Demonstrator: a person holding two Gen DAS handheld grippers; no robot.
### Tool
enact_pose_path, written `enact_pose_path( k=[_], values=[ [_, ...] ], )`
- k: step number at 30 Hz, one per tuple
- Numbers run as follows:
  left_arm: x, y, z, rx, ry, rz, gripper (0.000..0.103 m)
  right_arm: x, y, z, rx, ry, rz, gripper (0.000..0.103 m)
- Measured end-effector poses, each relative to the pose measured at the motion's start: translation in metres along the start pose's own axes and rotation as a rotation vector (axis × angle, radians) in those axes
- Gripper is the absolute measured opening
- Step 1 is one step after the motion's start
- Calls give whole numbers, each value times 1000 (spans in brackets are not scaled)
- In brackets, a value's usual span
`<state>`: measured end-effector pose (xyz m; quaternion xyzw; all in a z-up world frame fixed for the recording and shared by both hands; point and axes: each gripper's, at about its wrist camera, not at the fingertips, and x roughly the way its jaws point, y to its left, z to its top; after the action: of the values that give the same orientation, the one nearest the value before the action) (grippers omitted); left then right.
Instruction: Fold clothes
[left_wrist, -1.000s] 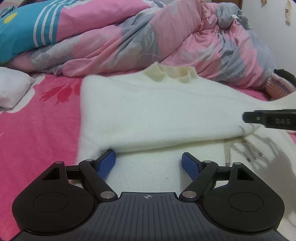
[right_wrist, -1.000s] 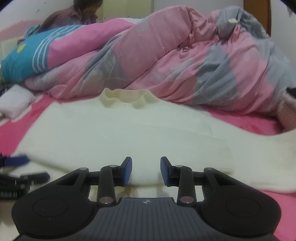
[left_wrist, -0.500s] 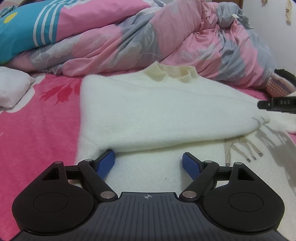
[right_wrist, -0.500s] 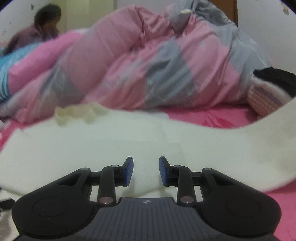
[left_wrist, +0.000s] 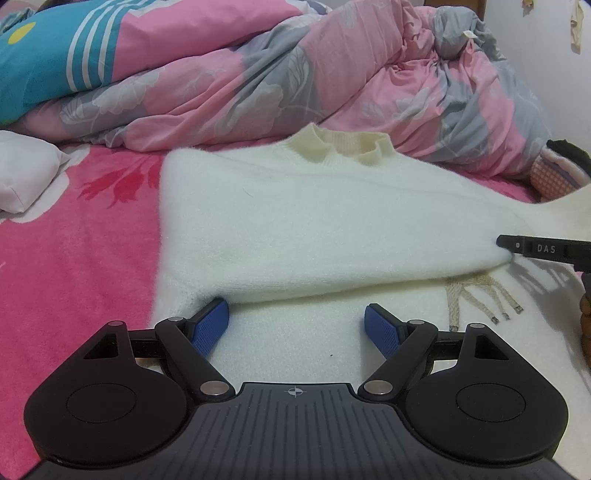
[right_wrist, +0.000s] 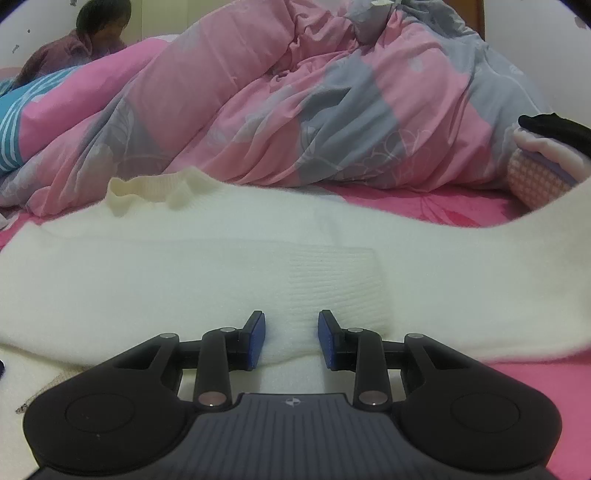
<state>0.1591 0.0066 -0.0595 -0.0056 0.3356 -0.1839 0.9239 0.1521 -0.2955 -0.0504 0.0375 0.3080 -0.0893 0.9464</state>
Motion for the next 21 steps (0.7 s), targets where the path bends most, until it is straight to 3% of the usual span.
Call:
enact_pose_path(
  k=[21],
  values=[
    [-1,1,0,-5,-4,-6,82,-3,0,-4,7,-24,5,33]
  ],
)
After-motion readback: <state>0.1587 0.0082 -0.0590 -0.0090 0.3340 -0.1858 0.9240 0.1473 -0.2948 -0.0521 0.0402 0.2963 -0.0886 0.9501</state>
